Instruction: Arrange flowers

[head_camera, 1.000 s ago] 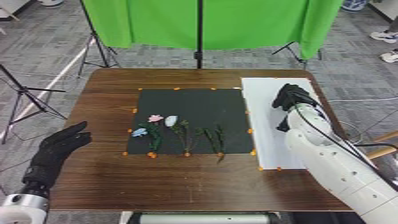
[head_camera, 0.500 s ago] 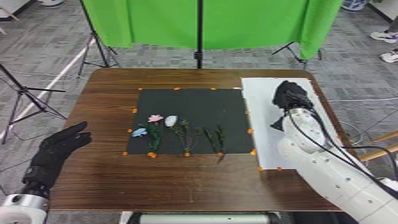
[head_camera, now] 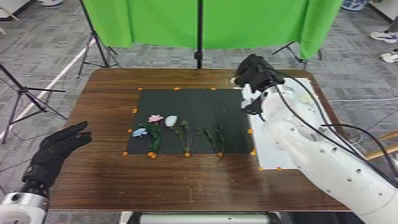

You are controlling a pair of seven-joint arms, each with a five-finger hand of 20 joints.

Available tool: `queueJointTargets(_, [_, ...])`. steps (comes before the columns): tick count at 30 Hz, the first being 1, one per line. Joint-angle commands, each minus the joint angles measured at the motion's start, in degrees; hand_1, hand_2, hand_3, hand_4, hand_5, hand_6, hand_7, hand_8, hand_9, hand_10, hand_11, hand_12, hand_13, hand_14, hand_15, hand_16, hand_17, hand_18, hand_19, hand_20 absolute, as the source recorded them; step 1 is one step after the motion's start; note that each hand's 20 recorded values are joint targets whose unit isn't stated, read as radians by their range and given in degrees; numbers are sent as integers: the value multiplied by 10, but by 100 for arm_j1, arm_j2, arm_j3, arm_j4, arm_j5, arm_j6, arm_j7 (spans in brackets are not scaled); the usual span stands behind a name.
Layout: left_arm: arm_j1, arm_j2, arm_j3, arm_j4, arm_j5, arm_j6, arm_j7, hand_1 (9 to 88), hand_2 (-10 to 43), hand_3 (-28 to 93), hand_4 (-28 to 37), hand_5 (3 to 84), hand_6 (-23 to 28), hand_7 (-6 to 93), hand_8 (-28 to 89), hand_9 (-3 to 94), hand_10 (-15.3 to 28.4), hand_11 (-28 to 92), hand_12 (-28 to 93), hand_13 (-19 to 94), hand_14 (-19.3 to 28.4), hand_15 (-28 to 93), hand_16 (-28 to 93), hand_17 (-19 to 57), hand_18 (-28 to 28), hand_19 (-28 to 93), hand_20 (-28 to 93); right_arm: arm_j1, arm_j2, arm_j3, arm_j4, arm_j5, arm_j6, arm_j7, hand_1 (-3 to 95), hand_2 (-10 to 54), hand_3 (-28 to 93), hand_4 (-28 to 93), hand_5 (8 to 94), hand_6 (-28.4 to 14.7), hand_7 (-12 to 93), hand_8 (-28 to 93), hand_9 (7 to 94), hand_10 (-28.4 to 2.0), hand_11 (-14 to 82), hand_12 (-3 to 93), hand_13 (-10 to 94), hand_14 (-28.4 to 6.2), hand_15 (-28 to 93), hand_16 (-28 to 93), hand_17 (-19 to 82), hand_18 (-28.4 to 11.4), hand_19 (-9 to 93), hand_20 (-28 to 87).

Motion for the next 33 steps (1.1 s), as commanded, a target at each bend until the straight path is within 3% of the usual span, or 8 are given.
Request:
queueJointTargets(1, [-52, -12, 70, 80, 9, -97, -68, 330, 59, 646, -107, 417, 61, 85, -56, 429, 140, 173, 107, 350, 186, 148, 12, 65, 142, 120, 189, -23, -779, -677, -146, 462, -364, -213, 645, -95, 560, -168, 791, -5, 232, 114, 913, -82, 102, 457, 919, -3, 615, 374, 625, -149, 932, 607])
queueJointTargets(9, [-6, -75, 62, 77, 12, -105, -54, 330, 59, 646, -108, 418, 61, 83, -57, 429, 141, 172, 107, 346, 187, 149, 14, 60, 144, 119, 188, -113, -890, -980, -76, 351, -346, -246, 643, -95, 557, -163, 789, -5, 229, 121, 912, -82, 100, 456, 917, -2, 613, 374, 623, -149, 932, 605])
queueJointTargets(21, [-23, -79, 59, 84, 13, -123, -48, 327, 58, 646, -106, 416, 60, 82, -56, 427, 140, 170, 108, 343, 187, 152, 17, 56, 145, 118, 188, -93, -872, -1152, 96, -94, -260, -243, 622, -95, 558, -154, 773, -3, 223, 110, 901, -86, 92, 445, 913, -1, 609, 374, 621, -148, 932, 603])
queueJointTargets(33, [-20, -89, 54, 83, 17, -153, -28, 325, 50, 650, -105, 416, 60, 82, -55, 425, 139, 168, 109, 341, 187, 151, 19, 52, 148, 120, 188, -191, -850, -1119, 75, 9, -533, -274, 597, -95, 553, -150, 750, -3, 208, 88, 889, -92, 85, 434, 912, -3, 590, 372, 615, -148, 932, 589])
